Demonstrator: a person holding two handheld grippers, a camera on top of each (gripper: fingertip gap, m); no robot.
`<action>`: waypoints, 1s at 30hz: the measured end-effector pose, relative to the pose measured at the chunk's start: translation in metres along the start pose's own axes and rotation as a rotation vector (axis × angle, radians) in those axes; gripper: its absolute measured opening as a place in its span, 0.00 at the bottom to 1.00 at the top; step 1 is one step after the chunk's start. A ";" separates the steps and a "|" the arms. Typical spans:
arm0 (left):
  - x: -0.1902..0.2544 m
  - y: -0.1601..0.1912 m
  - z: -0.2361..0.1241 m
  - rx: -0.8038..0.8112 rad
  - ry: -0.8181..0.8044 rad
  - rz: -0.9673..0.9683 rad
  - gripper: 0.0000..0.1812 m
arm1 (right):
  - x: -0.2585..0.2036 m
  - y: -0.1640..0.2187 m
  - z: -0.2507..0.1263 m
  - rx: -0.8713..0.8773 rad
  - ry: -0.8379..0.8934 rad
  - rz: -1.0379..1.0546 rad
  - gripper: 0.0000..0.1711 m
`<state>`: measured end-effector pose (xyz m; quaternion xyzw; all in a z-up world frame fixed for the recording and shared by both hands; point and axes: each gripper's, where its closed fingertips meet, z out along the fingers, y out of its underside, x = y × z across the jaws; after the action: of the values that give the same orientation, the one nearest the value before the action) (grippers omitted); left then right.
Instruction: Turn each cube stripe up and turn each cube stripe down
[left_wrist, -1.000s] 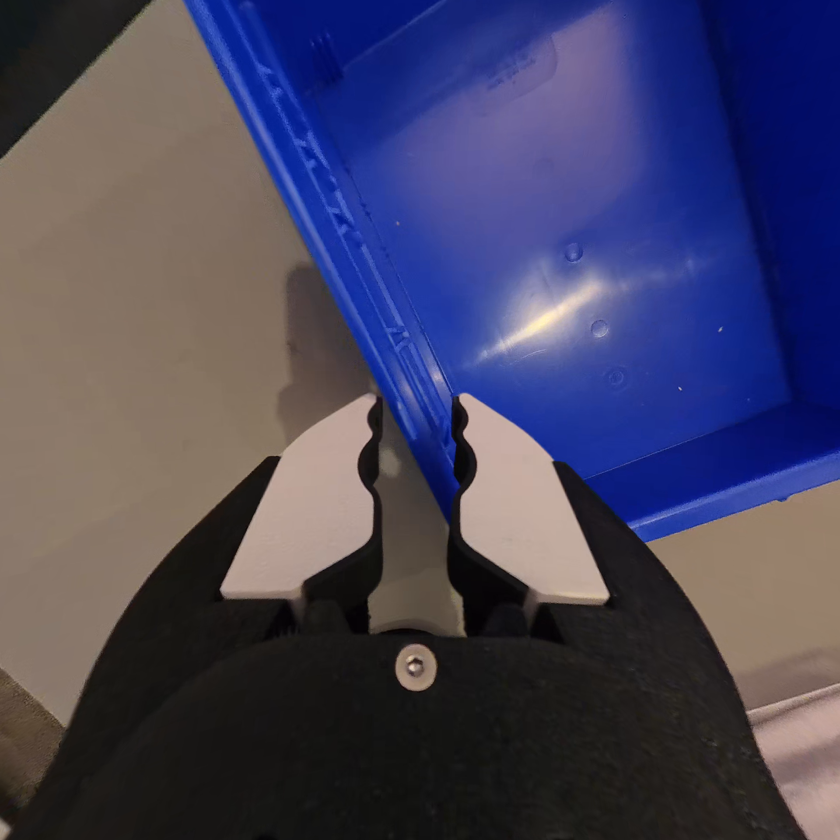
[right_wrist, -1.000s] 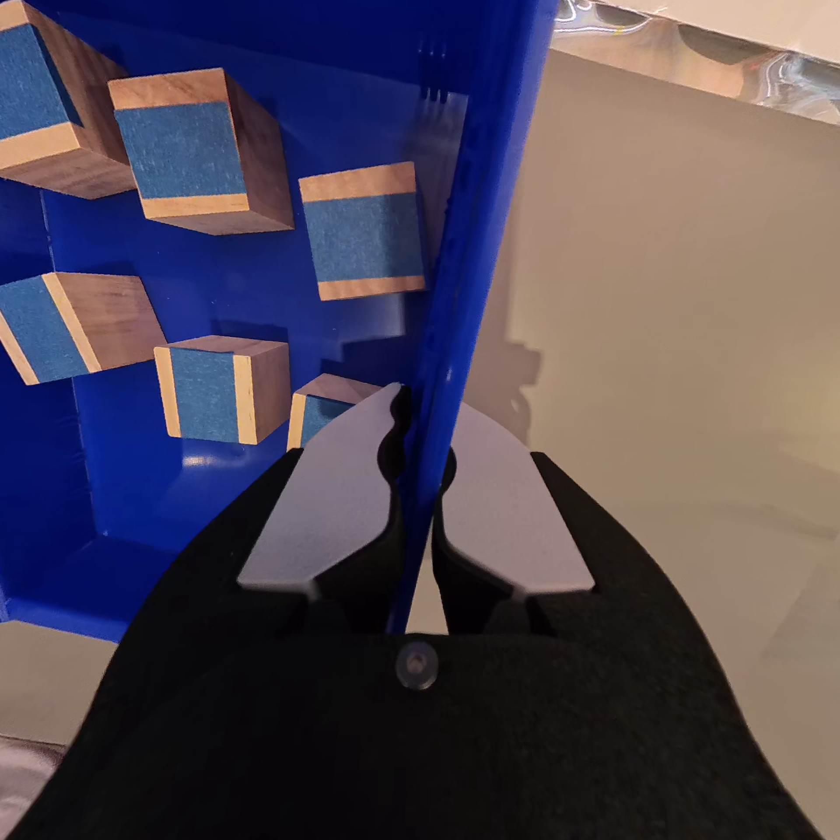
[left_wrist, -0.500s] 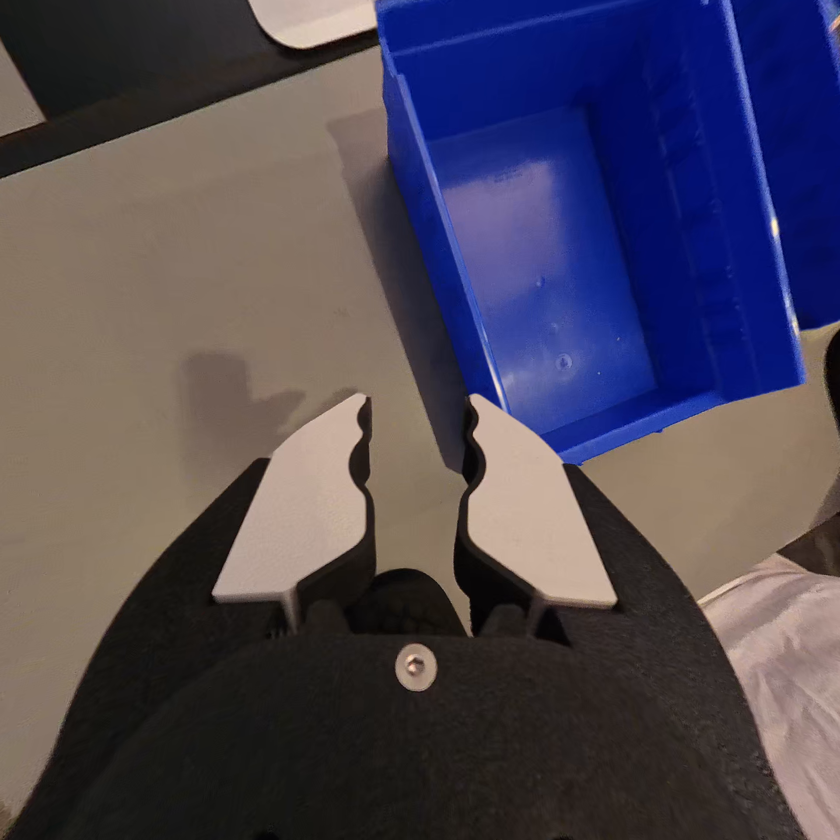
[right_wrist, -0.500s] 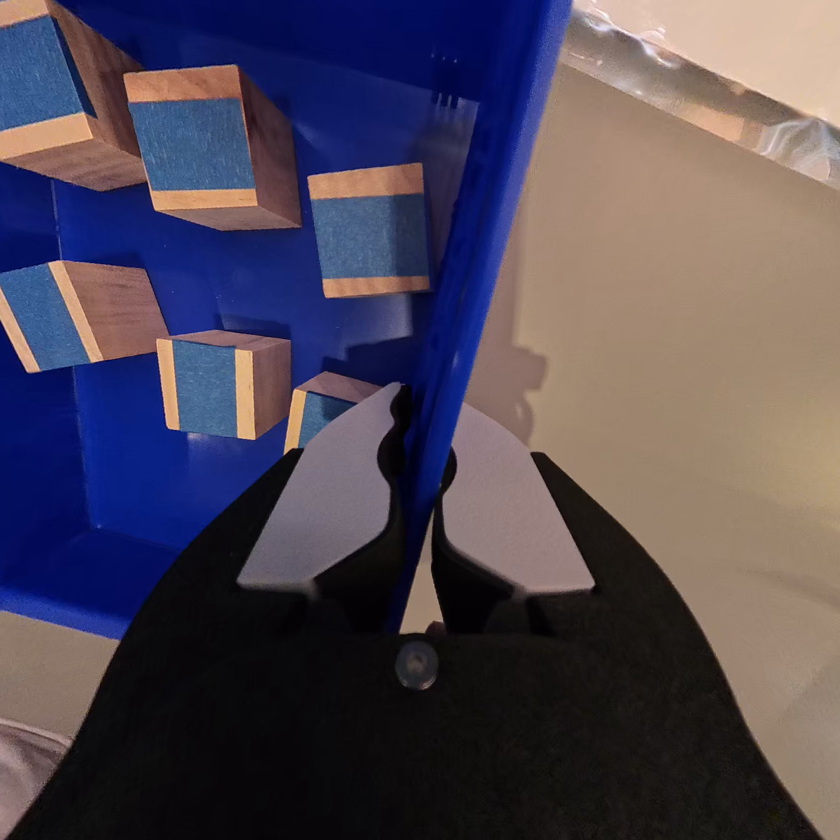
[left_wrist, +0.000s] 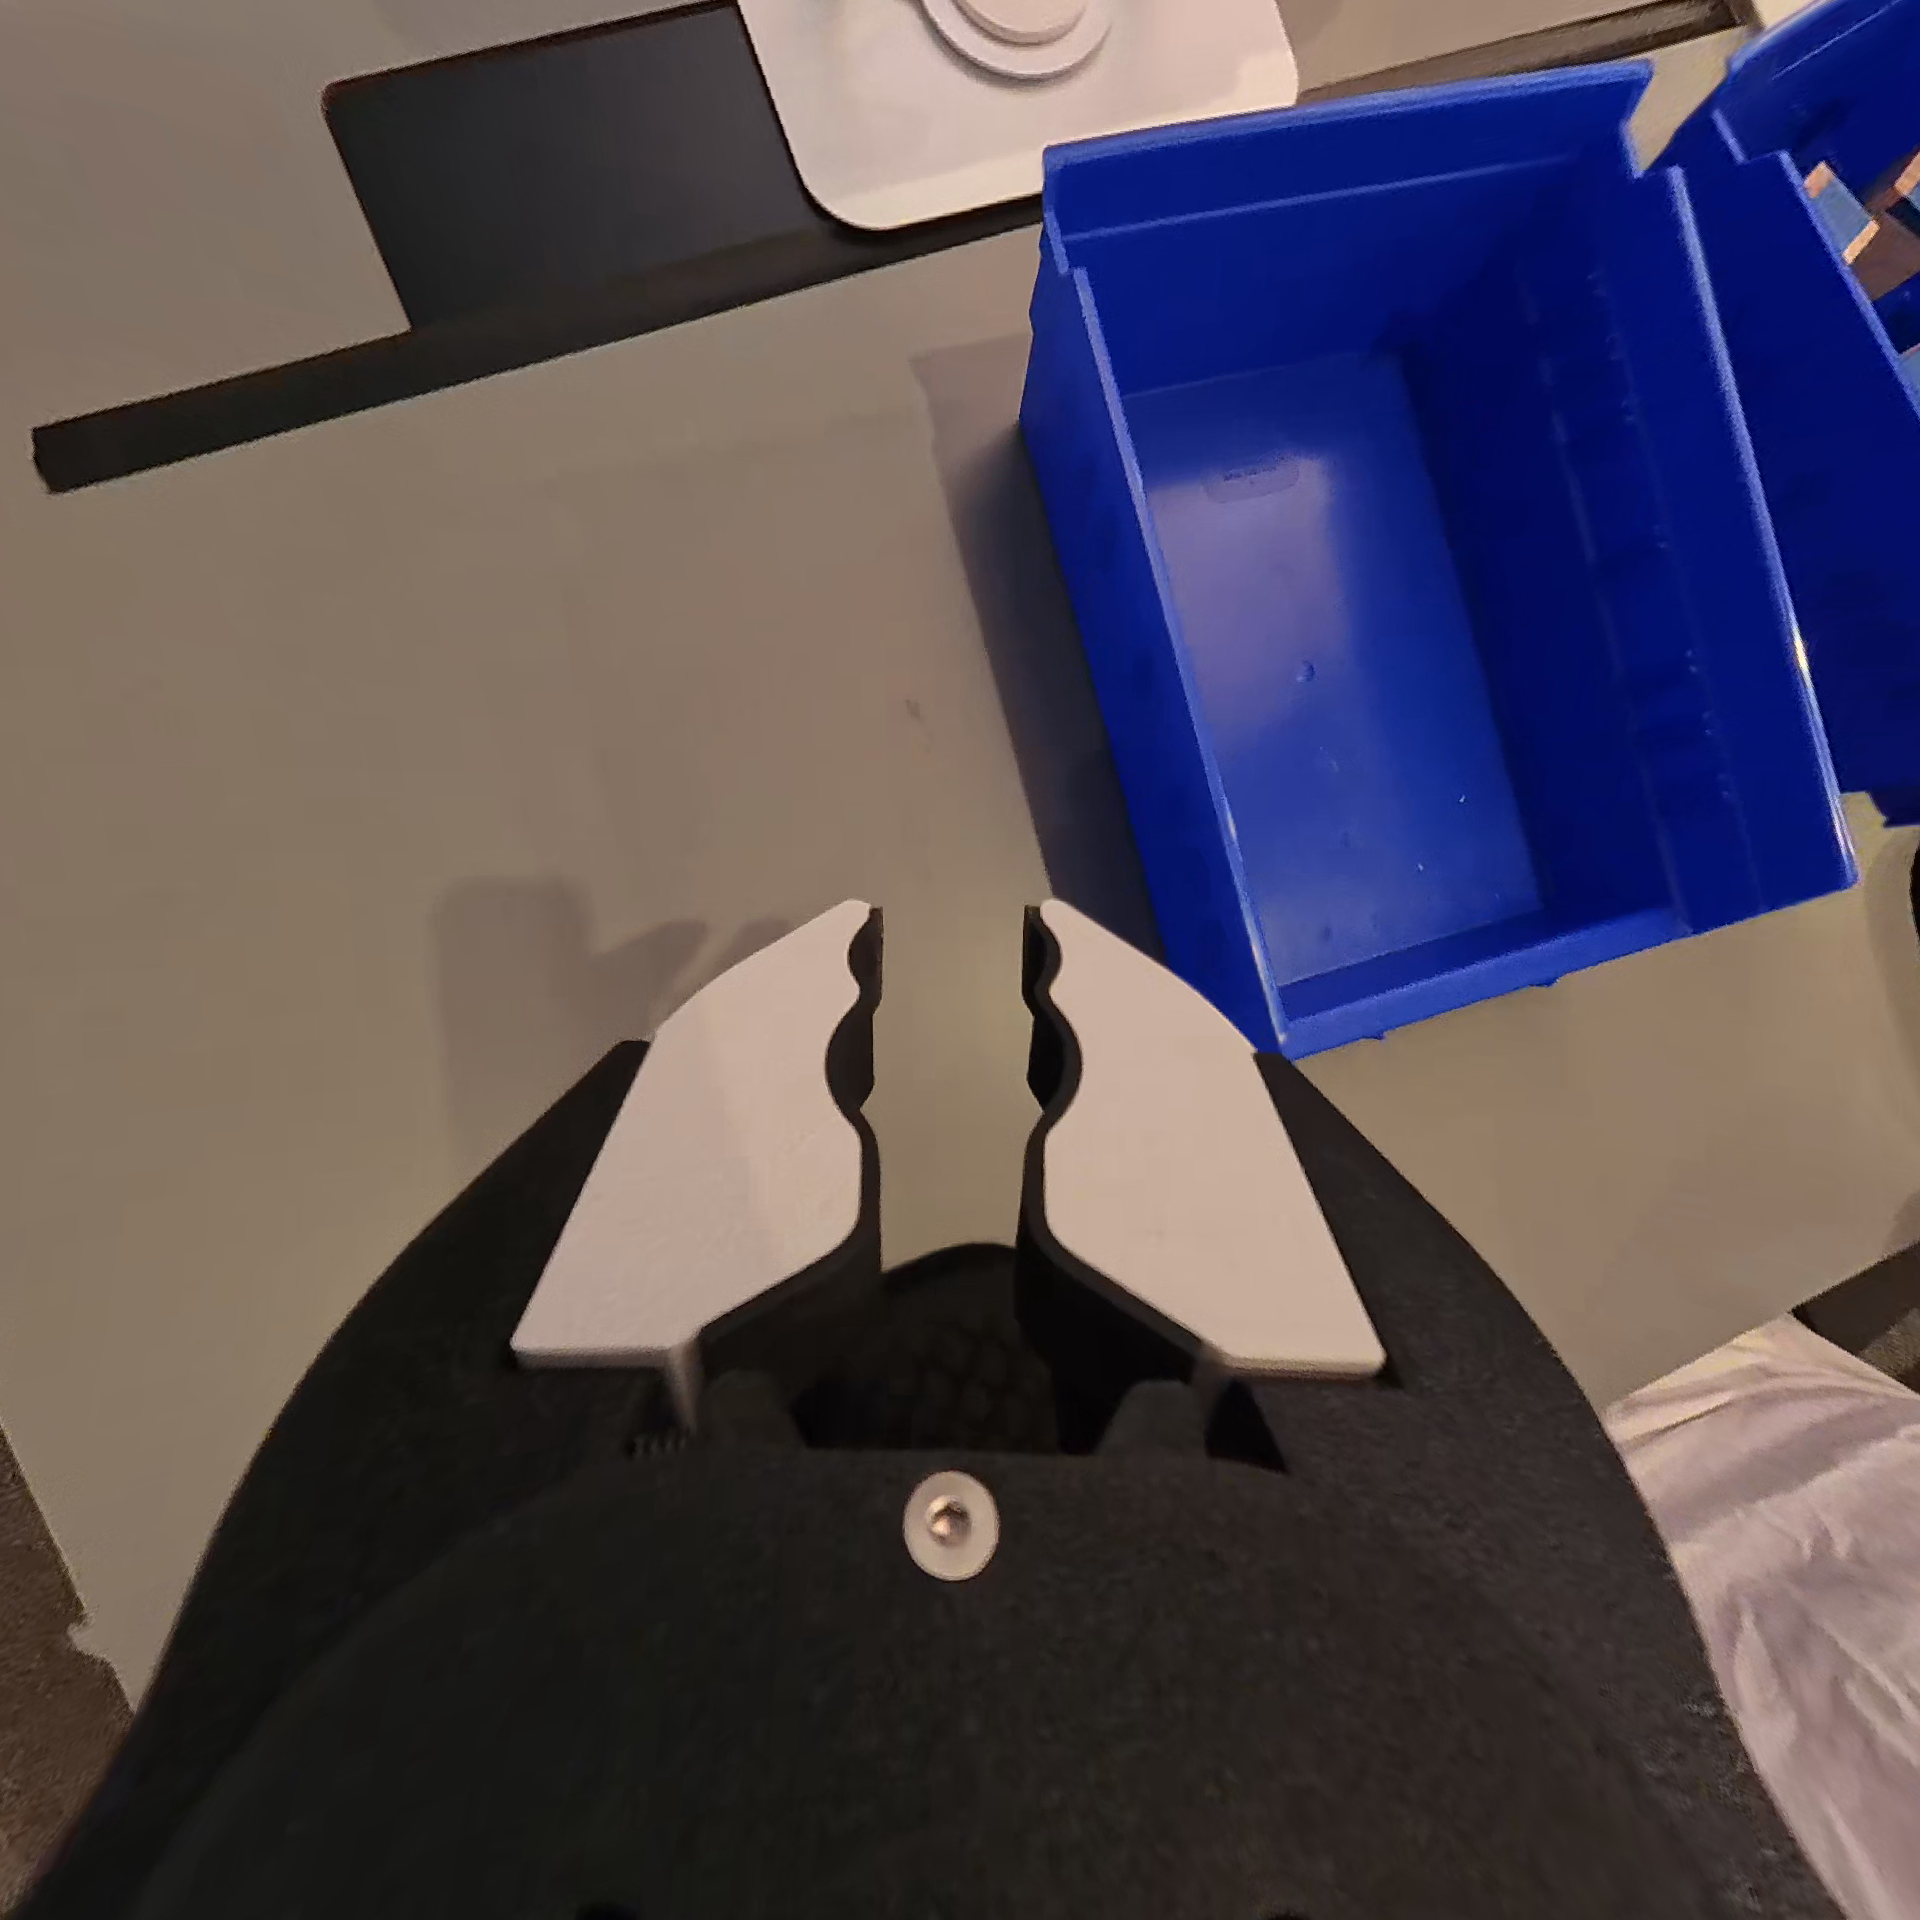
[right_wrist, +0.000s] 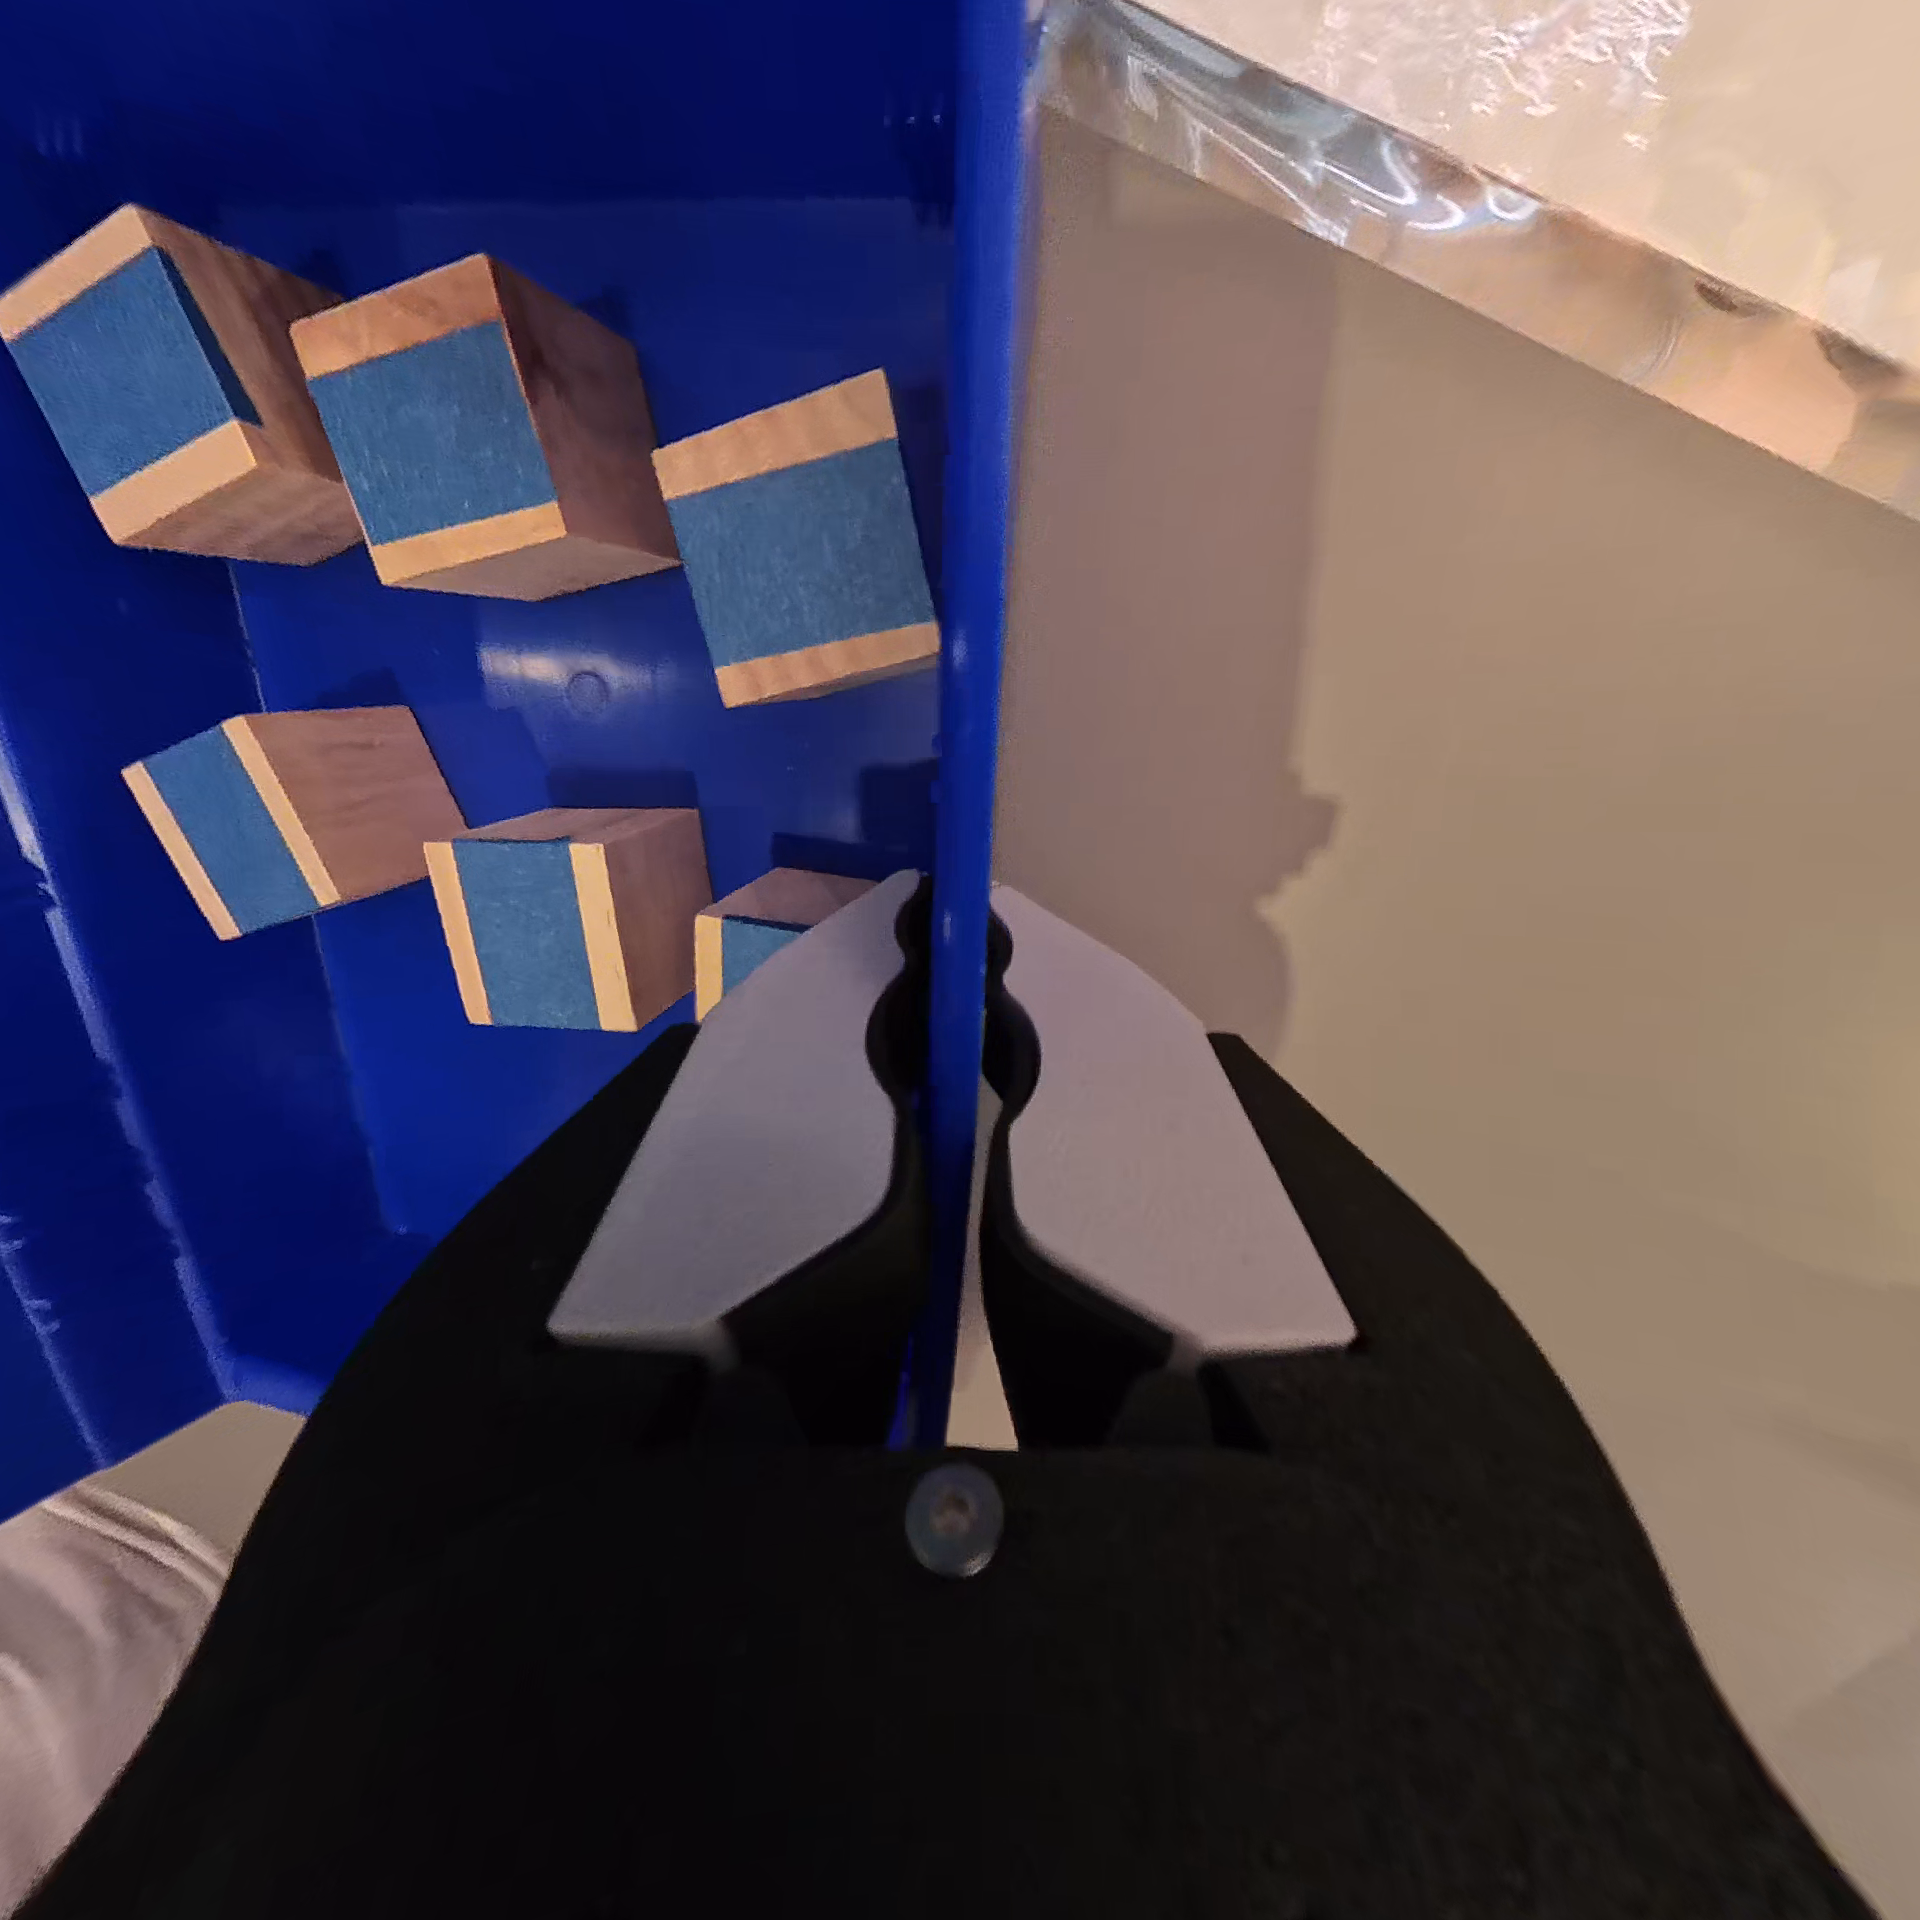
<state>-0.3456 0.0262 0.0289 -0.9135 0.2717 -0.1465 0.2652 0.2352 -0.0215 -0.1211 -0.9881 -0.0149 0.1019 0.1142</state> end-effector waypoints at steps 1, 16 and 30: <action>-0.003 0.002 -0.002 -0.002 0.003 -0.007 0.14 | 0.001 0.002 -0.003 -0.007 -0.001 0.008 0.03; -0.019 0.008 -0.033 0.088 0.071 -0.086 0.14 | -0.027 0.002 -0.075 -0.053 -0.119 0.073 0.04; -0.048 0.025 -0.076 0.199 0.010 -0.176 0.14 | -0.330 -0.127 -0.112 -0.160 -0.134 -0.478 0.04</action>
<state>-0.4260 0.0048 0.0706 -0.9022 0.1757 -0.1998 0.3394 -0.0655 0.0596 0.0799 -0.9535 -0.2636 0.1355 0.0552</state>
